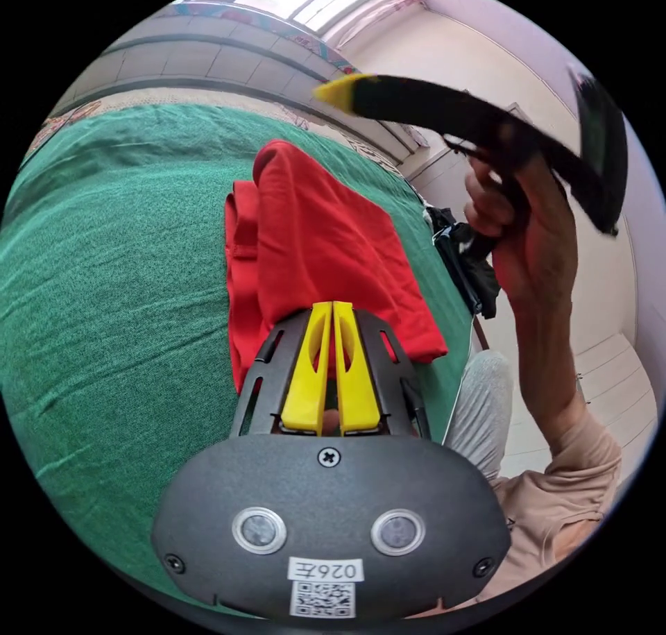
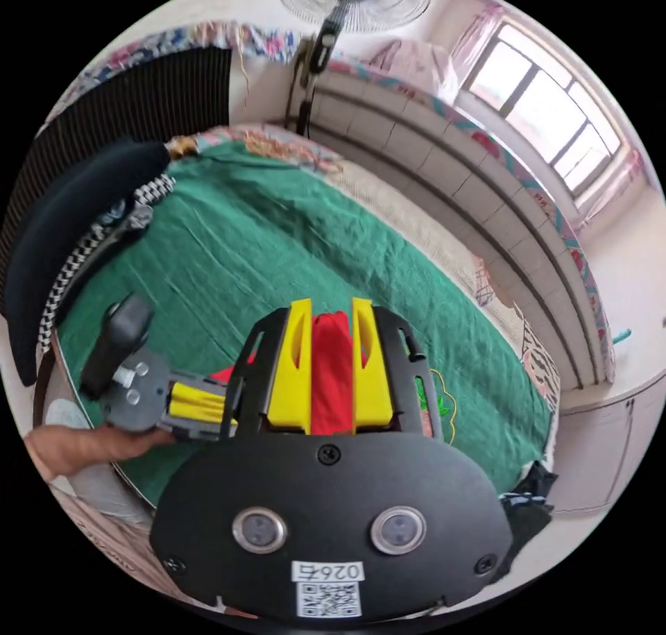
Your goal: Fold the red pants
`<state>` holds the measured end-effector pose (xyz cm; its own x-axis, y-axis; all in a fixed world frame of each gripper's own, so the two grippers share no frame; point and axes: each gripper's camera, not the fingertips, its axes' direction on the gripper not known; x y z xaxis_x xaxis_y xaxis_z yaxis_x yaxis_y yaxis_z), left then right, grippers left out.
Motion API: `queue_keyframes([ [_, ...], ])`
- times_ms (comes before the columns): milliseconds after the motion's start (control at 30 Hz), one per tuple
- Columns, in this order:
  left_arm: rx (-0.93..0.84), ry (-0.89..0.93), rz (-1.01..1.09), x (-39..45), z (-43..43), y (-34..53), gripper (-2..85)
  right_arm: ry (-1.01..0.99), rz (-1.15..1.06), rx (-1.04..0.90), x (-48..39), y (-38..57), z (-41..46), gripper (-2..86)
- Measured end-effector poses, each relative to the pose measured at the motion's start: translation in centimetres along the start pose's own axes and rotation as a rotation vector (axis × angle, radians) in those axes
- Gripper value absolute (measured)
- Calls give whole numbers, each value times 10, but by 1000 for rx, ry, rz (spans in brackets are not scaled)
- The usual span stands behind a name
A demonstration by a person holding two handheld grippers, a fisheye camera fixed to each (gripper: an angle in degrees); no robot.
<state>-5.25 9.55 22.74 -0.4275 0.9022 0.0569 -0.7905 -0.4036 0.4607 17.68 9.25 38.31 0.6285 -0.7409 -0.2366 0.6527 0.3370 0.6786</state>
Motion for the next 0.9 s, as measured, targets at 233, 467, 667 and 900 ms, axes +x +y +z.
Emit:
queue_keyframes([
  [233, -43, -27, 30, 17, -12, -1, -10, 109, -74, -480, -23, -42, 130, 6],
  [467, -56, 107, -87, -1, -30, 4, -10, 281, 164, -207, 45, -26, 54, -9],
  [667, -68, 157, -130, -7, -52, 5, -10, 43, 51, -85, 17, 9, 9, -9],
  [900, -32, 232, -208, -17, -84, 16, -10, -176, 102, -252, 29, -7, 61, -9],
])
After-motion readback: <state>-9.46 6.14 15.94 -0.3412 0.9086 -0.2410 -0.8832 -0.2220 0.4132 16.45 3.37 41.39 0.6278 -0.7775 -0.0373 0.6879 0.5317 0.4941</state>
